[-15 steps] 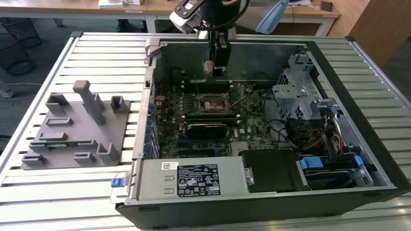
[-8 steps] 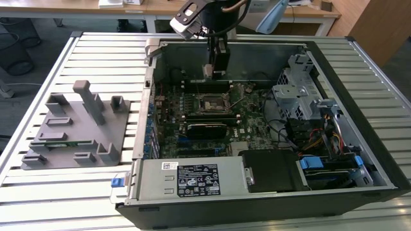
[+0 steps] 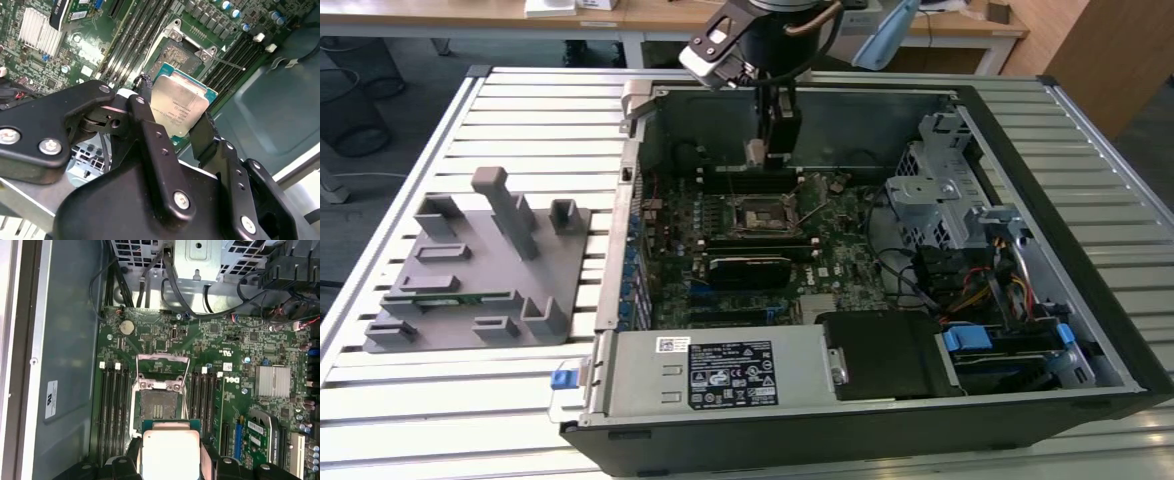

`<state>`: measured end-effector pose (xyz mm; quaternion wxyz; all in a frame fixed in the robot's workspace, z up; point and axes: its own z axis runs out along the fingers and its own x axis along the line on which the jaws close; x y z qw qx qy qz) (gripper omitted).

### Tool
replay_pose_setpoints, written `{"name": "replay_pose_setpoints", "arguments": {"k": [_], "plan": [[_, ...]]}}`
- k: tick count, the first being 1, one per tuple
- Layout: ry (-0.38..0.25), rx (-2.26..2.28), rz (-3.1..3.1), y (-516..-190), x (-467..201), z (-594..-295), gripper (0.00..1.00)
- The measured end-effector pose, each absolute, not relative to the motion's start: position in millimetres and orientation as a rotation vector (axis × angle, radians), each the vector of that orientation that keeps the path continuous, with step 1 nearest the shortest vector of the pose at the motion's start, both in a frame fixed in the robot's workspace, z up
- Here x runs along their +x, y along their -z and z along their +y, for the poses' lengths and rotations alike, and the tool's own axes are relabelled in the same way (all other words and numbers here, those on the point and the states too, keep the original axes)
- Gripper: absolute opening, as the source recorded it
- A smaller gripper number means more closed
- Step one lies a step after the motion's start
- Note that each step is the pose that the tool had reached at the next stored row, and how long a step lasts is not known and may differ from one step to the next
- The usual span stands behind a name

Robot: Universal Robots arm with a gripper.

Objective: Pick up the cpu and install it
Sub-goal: 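Place the cpu into insertion slot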

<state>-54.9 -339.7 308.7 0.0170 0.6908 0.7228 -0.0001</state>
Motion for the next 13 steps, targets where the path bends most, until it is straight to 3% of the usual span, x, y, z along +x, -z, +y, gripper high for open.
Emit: {"name": "replay_pose_setpoints", "arguments": {"k": [13], "plan": [[0.000,2.149,2.245,-285,-52,-331,0.55]]}}
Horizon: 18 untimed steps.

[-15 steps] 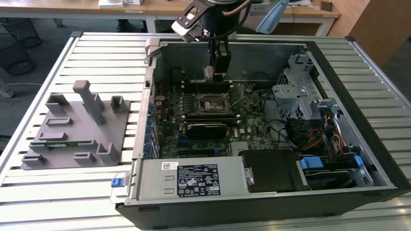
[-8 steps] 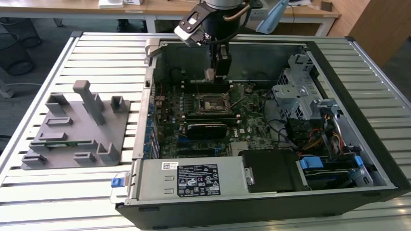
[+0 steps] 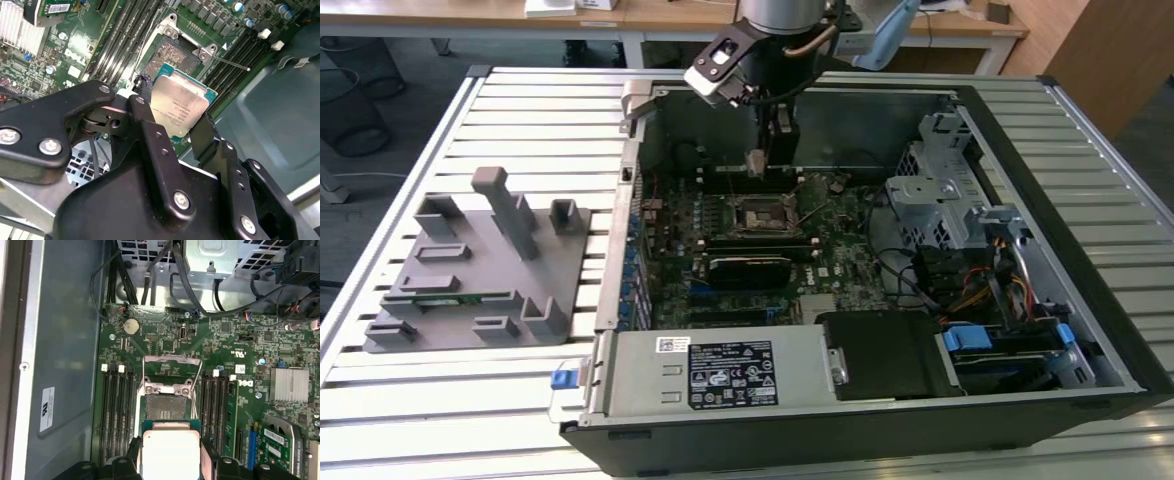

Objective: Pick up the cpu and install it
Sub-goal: 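Place the cpu into insertion slot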

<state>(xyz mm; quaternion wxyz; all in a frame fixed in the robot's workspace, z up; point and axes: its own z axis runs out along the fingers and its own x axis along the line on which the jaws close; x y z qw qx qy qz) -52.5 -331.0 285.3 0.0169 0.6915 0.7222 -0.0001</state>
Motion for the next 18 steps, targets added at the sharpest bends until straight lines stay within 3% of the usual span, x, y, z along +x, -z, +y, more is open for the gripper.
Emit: {"name": "replay_pose_setpoints", "arguments": {"k": [18], "plan": [[0.000,2.150,2.245,-266,-52,-331,0.55]]}}
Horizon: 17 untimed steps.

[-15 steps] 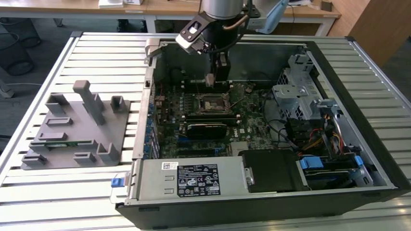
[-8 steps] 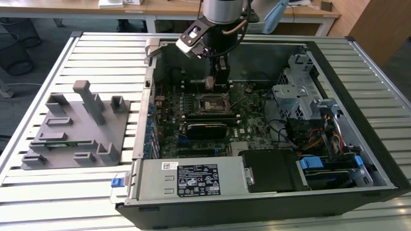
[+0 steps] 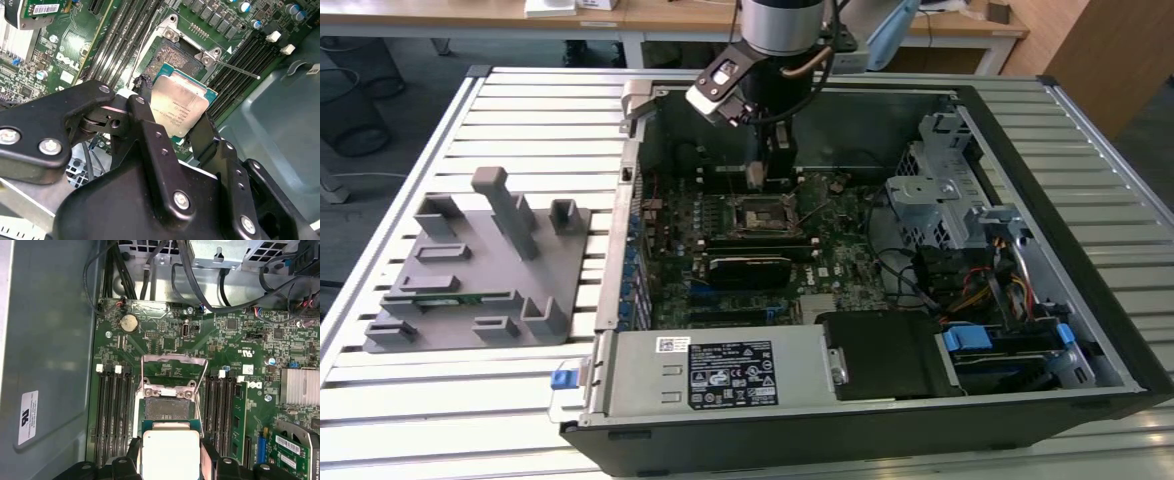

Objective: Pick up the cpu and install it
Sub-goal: 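Place the cpu into insertion slot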

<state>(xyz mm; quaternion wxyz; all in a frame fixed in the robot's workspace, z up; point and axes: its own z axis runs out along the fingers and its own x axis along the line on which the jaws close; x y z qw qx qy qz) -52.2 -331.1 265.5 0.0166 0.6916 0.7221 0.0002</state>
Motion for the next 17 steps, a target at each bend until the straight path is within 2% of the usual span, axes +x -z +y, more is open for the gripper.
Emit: {"name": "replay_pose_setpoints", "arguments": {"k": [17], "plan": [[0.000,2.150,2.245,-257.8,-52.2,-331.1,0.55]]}}
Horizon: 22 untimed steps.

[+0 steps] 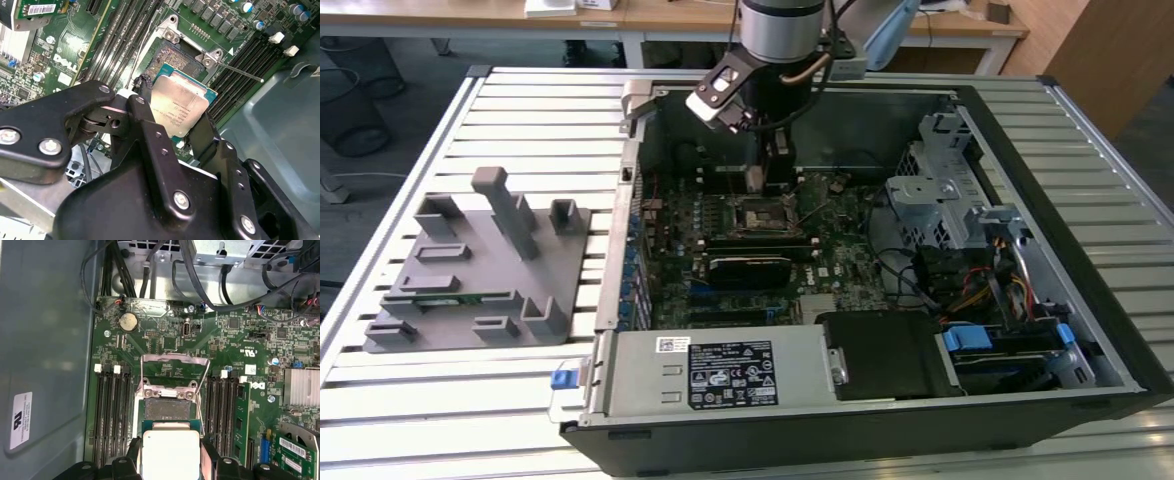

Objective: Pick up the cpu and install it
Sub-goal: 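Place the cpu into insertion slot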

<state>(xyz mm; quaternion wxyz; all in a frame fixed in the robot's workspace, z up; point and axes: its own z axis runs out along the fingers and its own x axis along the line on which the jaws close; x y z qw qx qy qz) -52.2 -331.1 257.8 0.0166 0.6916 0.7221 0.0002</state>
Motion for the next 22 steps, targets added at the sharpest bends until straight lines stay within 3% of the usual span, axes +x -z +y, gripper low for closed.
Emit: {"name": "replay_pose_setpoints", "arguments": {"k": [22], "plan": [[0.000,2.170,2.225,-228,-52,-338,0.55]]}}
